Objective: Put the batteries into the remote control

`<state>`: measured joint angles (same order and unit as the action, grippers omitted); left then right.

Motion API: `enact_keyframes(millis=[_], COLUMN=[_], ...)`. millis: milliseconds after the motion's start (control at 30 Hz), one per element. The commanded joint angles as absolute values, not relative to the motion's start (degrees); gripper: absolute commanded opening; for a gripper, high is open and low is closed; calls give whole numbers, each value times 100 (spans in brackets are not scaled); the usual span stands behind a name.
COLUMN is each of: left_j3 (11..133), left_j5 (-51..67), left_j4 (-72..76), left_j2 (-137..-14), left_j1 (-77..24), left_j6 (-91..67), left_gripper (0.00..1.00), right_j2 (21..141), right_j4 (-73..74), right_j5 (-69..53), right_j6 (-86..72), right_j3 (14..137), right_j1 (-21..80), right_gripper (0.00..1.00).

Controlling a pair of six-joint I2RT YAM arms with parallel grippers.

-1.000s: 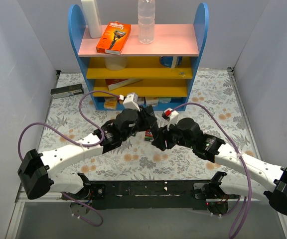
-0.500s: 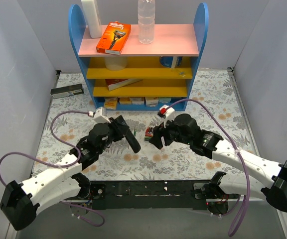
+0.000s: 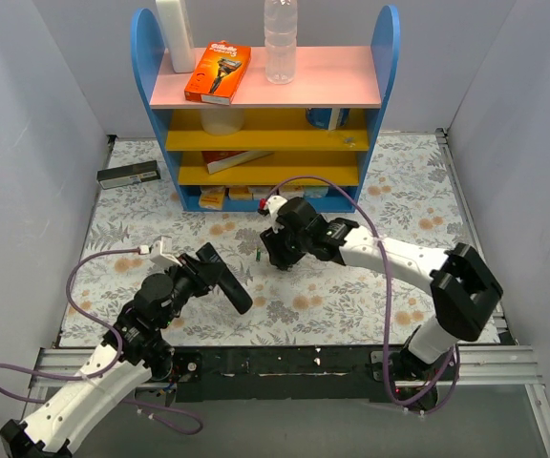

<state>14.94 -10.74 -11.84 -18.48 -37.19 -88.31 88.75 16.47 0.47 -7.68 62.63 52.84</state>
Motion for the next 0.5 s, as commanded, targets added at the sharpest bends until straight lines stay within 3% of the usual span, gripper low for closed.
enact_keyframes(millis=[0,233,467], left_j3=[1529,1600,1424], left_j5=[-958,-774,-826], left_j4=[-1617,-1600,-924], left_j2=[-1486,-1608,-2030], left_j1=[-3683,-3691,-3691], left_j6=[-8877,-8728,-8578], left_gripper=[0,0,0], right_j2=[9438,10090,9432], right_j4=[1863,2118,1566], right_j5=[316,344,-552], right_j6=[-1220,-1494,-2064], right_j3=[6915,7435,7032], right_j1=[5291,5300,5309], right_gripper=[56,56,55])
